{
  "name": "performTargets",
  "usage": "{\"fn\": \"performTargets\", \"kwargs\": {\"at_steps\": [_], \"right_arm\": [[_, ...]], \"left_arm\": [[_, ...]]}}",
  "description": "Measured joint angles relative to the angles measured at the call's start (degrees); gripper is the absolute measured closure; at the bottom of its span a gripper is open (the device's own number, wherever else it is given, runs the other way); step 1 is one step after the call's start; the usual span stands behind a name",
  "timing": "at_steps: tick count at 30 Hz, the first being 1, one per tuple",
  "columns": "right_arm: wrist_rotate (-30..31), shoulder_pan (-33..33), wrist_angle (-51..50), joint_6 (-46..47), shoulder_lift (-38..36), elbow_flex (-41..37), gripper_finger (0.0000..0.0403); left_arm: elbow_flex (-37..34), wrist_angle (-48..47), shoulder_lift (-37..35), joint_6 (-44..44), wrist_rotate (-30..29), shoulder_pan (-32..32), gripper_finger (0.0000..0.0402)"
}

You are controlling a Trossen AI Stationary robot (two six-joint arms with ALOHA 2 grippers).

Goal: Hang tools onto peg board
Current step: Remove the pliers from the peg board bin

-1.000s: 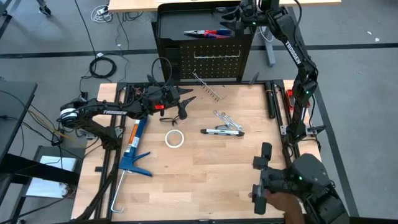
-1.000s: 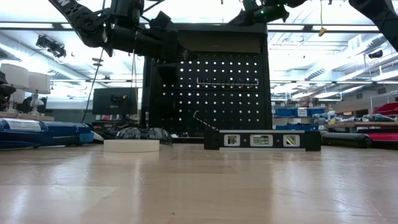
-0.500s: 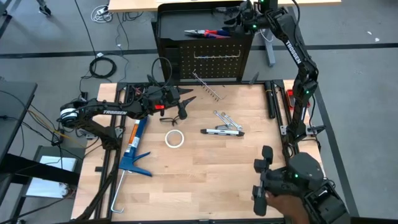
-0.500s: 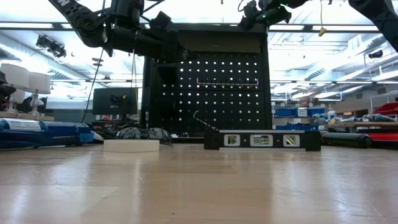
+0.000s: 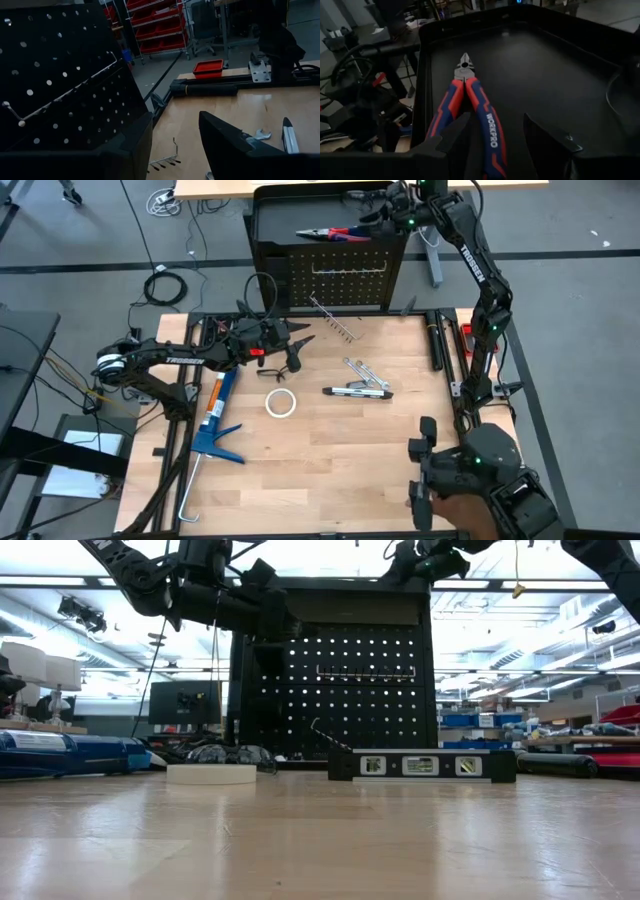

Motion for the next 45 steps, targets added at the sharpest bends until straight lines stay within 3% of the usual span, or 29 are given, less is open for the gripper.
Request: {"fn": "performTargets", "kwargs": {"at_steps": [10, 19, 23, 31, 40, 45], "right_arm": [[5.6, 1.0, -3.7, 0.6, -0.3, 0.2, 0.0214], [6.8, 2.5, -4.4, 0.8, -0.3, 0.2, 0.0226], [9.7, 2.9, -4.5, 1.5, -0.3, 0.2, 0.0265], [10.1, 2.9, -3.8, 0.6, -0.2, 0.1, 0.0391], [8.0, 2.8, -1.0, 2.5, -0.1, -0.1, 0.0395], [6.1, 4.1, 4.8, 5.4, 0.3, -0.4, 0.0357]], "left_arm": [[0.0, 0.0, 0.0, 0.3, 0.0, 0.0, 0.0236], [0.0, 0.1, 0.0, 0.2, 0.0, 0.0, 0.0236], [0.0, 0.1, 0.0, 0.2, 0.0, 0.0, 0.0236], [0.0, 0.1, 0.0, 0.2, 0.0, 0.0, 0.0236], [0.0, 0.1, 0.0, 0.2, 0.0, 0.0, 0.0236], [0.0, 0.1, 0.0, 0.2, 0.0, 0.0, 0.0236]]}}
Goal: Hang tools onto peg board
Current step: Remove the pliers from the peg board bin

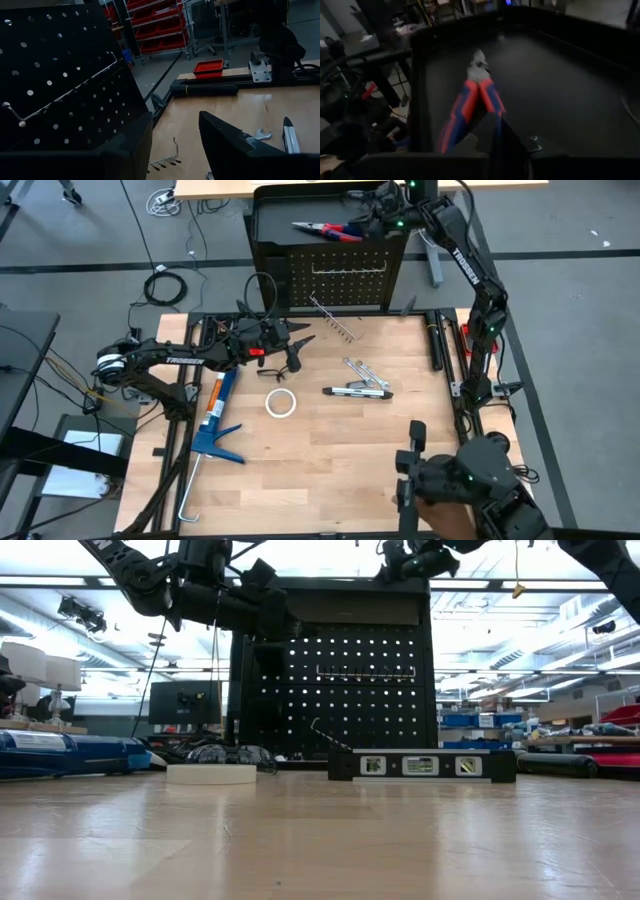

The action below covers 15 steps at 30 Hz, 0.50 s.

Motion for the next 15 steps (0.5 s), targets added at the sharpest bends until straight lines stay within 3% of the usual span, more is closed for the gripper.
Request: {"fn": "performTargets", "kwargs": {"at_steps": [4, 13, 15], "right_arm": [[0.0, 0.9, 2.6, -1.5, -0.1, 0.1, 0.0351], [2.6, 1.3, 11.0, -2.9, -0.2, 0.2, 0.0389], [5.7, 1.6, 14.0, -3.0, -0.2, 0.2, 0.0384]], "left_arm": [[0.0, 0.0, 0.0, 0.0, 0.0, 0.0, 0.0236], [0.0, -0.1, 0.0, 0.0, 0.0, 0.0, 0.0236], [0.0, 0.0, 0.0, 0.0, 0.0, 0.0, 0.0236]]}}
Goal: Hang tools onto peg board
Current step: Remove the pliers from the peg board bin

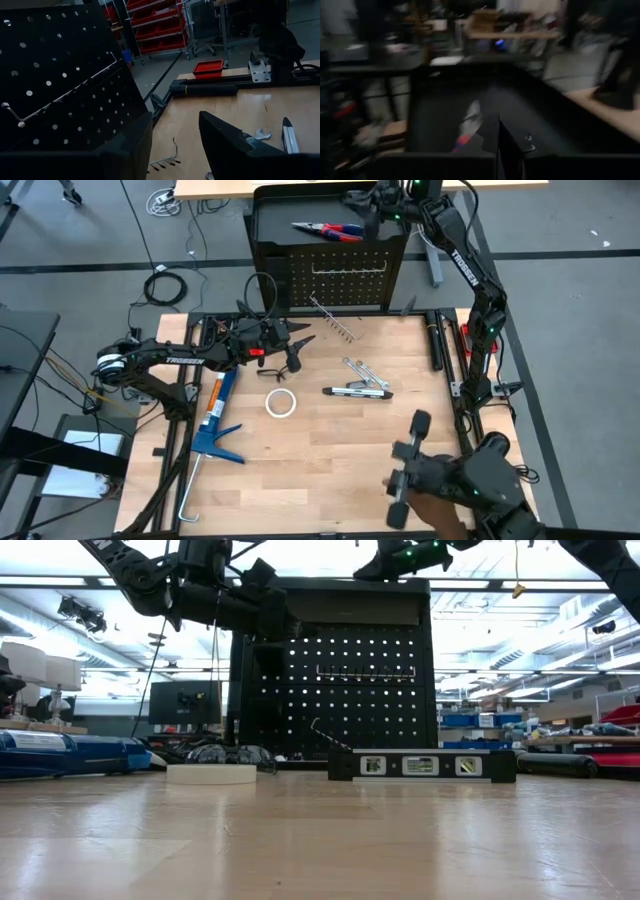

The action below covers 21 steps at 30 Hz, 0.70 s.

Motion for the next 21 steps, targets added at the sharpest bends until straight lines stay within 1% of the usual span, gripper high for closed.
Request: {"fn": "performTargets", "kwargs": {"at_steps": [3, 7, 10, 12, 14, 21], "right_arm": [[9.2, 0.9, 2.8, -0.4, -0.1, 0.1, 0.0367], [22.8, 2.7, 2.9, -5.6, -0.1, 0.1, 0.0349], [29.6, 4.0, 2.3, -10.2, -0.1, 0.1, 0.0345], [32.5, 4.5, 2.4, -12.5, -0.1, 0.1, 0.0346], [34.1, 4.8, 2.5, -14.8, -0.1, 0.1, 0.0348], [35.7, 5.3, 3.0, -25.4, -0.3, -1.7, 0.0359]], "left_arm": [[0.0, 0.2, 0.0, 0.0, 0.0, -0.3, 0.0236], [0.0, 0.9, 0.0, 0.0, 0.0, -0.8, 0.0236], [0.0, 0.6, 0.0, 0.0, 0.0, -0.8, 0.0236], [0.0, 0.6, 0.0, 0.0, 0.0, -0.8, 0.0236], [0.0, 0.7, 0.0, 0.0, 0.0, -0.8, 0.0236], [0.0, 1.1, 0.0, 0.0, 0.0, -0.8, 0.0236]]}}
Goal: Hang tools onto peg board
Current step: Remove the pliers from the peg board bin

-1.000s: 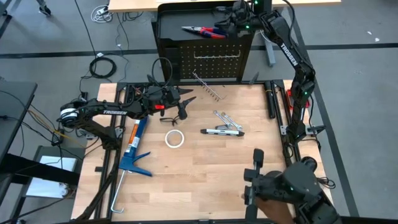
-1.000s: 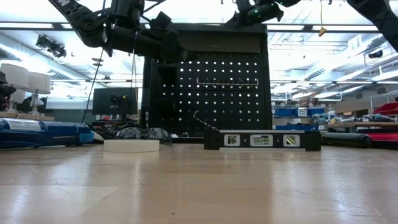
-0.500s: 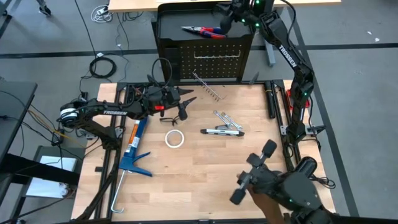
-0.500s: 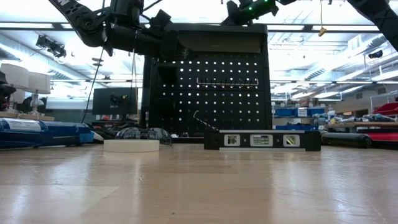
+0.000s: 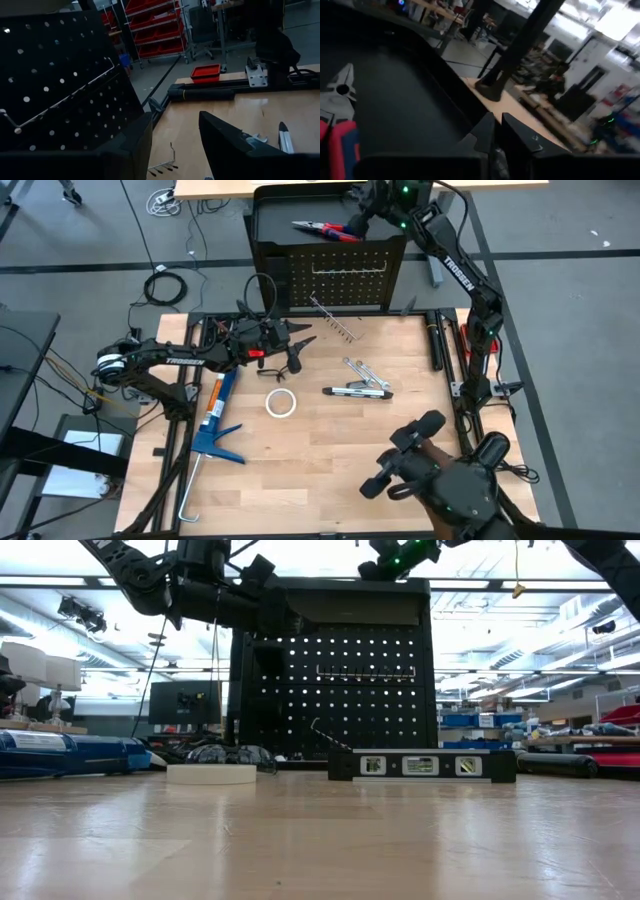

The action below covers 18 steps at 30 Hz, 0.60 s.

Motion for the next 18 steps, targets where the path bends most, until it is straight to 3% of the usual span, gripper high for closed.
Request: {"fn": "performTargets", "kwargs": {"at_steps": [6, 13, 18], "right_arm": [[9.0, 0.8, 5.2, -8.3, -0.3, -3.8, 0.0374], [12.1, 0.7, 10.1, -11.2, 0.2, -4.6, 0.0387], [19.9, 0.9, 9.7, -17.4, 0.2, -4.6, 0.0386]], "left_arm": [[0.0, -0.1, 0.0, 0.0, 0.0, -0.2, 0.0236], [0.0, -0.3, 0.0, 0.1, 0.0, -0.8, 0.0236], [0.0, -0.6, 0.0, 0.1, 0.0, -0.7, 0.0236]]}}
